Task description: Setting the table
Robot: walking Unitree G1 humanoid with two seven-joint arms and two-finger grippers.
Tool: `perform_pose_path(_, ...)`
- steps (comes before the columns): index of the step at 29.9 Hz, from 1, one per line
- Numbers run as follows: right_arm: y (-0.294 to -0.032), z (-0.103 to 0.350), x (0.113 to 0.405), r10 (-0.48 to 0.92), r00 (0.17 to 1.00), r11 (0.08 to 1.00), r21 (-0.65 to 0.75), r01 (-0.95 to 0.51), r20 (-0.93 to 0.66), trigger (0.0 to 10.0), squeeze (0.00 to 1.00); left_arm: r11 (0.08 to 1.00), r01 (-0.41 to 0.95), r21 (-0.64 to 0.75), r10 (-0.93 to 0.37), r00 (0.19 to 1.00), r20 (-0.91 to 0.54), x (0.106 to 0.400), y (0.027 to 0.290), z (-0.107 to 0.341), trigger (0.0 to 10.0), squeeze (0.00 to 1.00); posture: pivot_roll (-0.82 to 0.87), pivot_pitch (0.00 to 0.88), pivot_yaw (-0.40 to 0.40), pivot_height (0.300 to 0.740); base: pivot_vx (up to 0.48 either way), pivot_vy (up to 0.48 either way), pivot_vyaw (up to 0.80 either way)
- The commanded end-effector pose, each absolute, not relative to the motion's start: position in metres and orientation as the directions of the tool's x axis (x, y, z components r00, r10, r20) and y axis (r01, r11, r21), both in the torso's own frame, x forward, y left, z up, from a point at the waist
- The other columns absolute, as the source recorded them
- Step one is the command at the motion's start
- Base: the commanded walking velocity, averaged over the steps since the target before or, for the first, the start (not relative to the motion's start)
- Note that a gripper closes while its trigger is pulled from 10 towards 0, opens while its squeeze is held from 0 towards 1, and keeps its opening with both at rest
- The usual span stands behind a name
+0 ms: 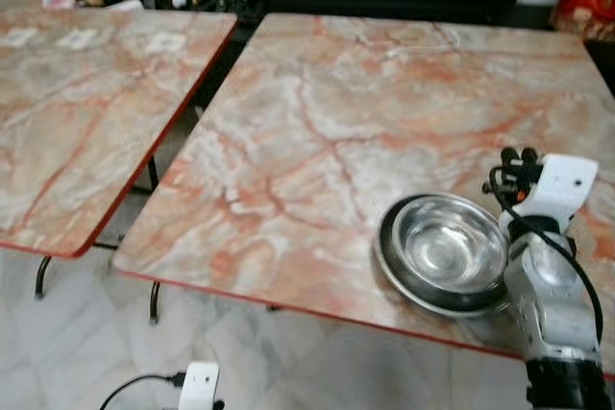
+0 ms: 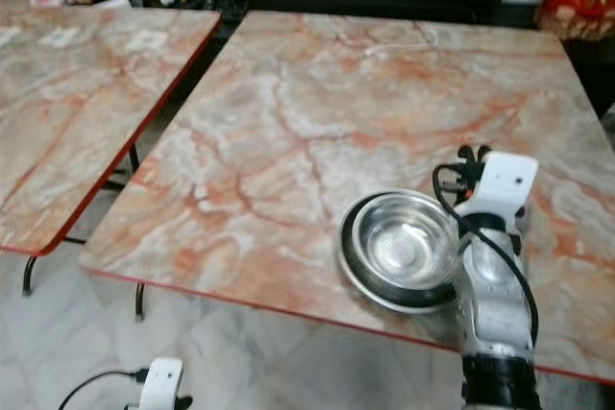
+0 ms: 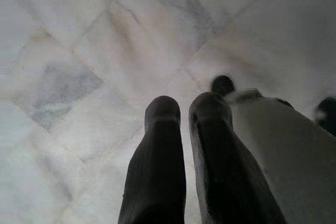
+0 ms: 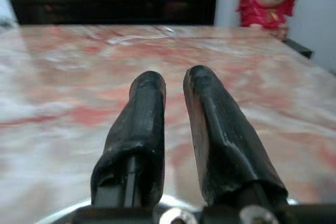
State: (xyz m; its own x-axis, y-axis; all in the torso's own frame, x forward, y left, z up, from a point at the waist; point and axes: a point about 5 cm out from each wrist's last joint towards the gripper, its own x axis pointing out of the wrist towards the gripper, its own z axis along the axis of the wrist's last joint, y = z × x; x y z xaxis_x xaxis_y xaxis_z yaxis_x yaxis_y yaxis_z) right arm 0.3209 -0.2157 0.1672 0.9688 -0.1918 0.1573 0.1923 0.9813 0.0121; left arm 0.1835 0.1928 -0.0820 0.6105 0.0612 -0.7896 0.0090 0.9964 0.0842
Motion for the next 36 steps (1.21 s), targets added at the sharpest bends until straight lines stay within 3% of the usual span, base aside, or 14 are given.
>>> perform_pose_path(1, -0.217, 0.176, 0.320, -0.193, 0.962, 0.981, 0.003, 0.196, 0.193, 10.0, 0.00, 0.996, 0.004, 0.089, 0.069, 0.588, -0.806, 0.178, 0.195, -0.085, 10.0, 0.00, -0.11, 0.098, 0.051, 0.740, 0.000, 0.480, 0.00)
perform_pose_path(36, -0.192, 0.179, 0.328, -0.125, 0.968, 0.992, 0.016, 0.124, 0.219, 10.0, 0.00, 0.996, 0.021, 0.092, 0.063, 0.580, -0.812, 0.171, 0.193, -0.088, 10.0, 0.00, -0.11, 0.014, 0.048, 0.740, 0.000, 0.480, 0.00)
